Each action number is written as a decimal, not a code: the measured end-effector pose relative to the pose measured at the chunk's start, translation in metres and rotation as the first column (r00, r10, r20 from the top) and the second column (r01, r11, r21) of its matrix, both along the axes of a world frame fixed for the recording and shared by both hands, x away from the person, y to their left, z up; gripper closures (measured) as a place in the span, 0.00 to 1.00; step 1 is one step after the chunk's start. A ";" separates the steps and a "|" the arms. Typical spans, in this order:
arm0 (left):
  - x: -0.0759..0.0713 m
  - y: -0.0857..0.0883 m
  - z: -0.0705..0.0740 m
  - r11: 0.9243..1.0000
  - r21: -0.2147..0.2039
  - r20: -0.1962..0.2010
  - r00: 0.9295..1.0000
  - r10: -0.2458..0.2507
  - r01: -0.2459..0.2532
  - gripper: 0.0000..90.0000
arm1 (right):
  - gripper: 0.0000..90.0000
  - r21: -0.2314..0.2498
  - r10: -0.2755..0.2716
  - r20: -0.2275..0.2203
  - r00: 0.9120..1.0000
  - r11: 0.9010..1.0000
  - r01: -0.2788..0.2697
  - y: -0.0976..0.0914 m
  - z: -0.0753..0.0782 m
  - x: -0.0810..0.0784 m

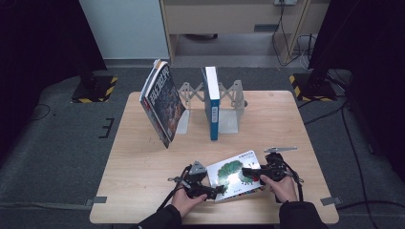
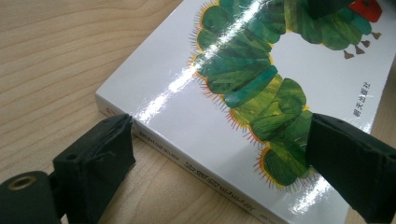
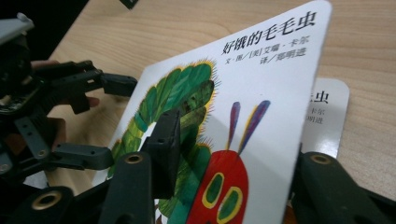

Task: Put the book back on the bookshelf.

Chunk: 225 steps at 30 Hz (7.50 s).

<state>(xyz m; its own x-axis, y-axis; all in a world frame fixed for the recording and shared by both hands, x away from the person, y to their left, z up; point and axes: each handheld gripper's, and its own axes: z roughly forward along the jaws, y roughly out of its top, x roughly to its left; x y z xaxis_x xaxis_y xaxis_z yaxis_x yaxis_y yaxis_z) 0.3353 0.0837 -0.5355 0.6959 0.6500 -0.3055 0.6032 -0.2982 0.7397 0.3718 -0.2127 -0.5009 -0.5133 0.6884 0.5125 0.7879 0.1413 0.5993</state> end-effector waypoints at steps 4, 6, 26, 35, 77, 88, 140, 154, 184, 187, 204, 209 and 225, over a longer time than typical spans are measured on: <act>0.001 0.003 0.002 1.000 0.005 -0.011 1.000 0.011 -0.011 0.13 | 0.66 0.013 -0.001 0.000 1.000 1.000 0.001 -0.002 0.002 0.000; 0.002 0.004 0.002 1.000 -0.002 -0.020 1.000 0.014 -0.014 0.14 | 0.68 0.015 -0.001 -0.002 1.000 1.000 0.001 -0.002 0.002 0.000; 0.002 0.008 0.004 0.999 -0.032 -0.078 0.997 0.010 -0.012 0.14 | 0.91 0.174 0.034 0.045 0.998 0.984 -0.042 -0.006 0.017 -0.004; 0.002 0.006 0.003 0.996 -0.083 -0.080 0.997 -0.023 0.016 0.11 | 0.96 0.281 0.067 0.119 0.991 0.955 -0.098 -0.010 0.026 -0.009; 0.006 0.007 -0.004 0.991 -0.137 -0.068 0.998 -0.008 -0.002 0.14 | 0.37 -0.166 0.114 0.160 0.981 0.982 -0.087 0.025 -0.002 -0.010; 0.006 0.010 -0.005 0.990 -0.140 -0.070 0.997 0.025 -0.035 0.25 | 0.27 -0.201 0.094 0.197 0.976 0.978 -0.054 0.026 0.001 -0.010; 0.001 0.009 0.039 0.984 -0.179 0.098 0.995 -0.001 0.019 0.75 | 0.31 -0.140 -0.001 0.278 0.960 0.989 0.042 0.016 0.000 -0.008; -0.006 0.006 0.026 0.987 -0.155 0.103 0.995 -0.014 0.030 0.73 | 0.34 -0.158 0.015 0.284 0.959 0.987 0.031 0.017 -0.001 -0.009; -0.003 0.018 0.064 0.985 -0.173 0.017 1.000 -0.001 0.004 0.83 | 0.24 -0.156 -0.055 0.320 0.946 0.982 0.110 0.001 0.003 -0.007; -0.003 0.021 0.070 0.984 -0.176 0.027 1.000 0.014 -0.009 0.83 | 0.22 -0.192 -0.069 0.325 0.943 0.972 0.138 -0.004 0.002 -0.005; 0.020 0.027 0.113 0.967 -0.228 0.117 0.982 0.145 -0.115 0.83 | 0.11 -0.360 -0.157 0.288 0.945 0.896 0.259 -0.028 -0.011 0.001; 0.030 0.017 0.120 0.958 -0.242 0.160 0.968 0.195 -0.153 0.83 | 0.09 -0.385 -0.156 0.286 0.945 0.885 0.263 -0.031 -0.014 0.003; 0.059 -0.005 0.111 0.945 -0.222 0.233 0.928 0.289 -0.239 0.83 | 0.08 -0.448 -0.130 0.246 0.960 0.864 0.232 -0.032 -0.022 0.006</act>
<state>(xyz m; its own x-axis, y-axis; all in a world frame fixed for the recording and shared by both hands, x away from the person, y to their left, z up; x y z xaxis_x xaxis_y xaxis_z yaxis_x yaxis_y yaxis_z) 0.3942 0.0787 -0.4246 0.5778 0.7698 -0.2710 0.4208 0.0034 0.9071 0.3778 -0.2444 -0.5231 -0.4123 0.9110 0.0063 0.6974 0.3111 0.6457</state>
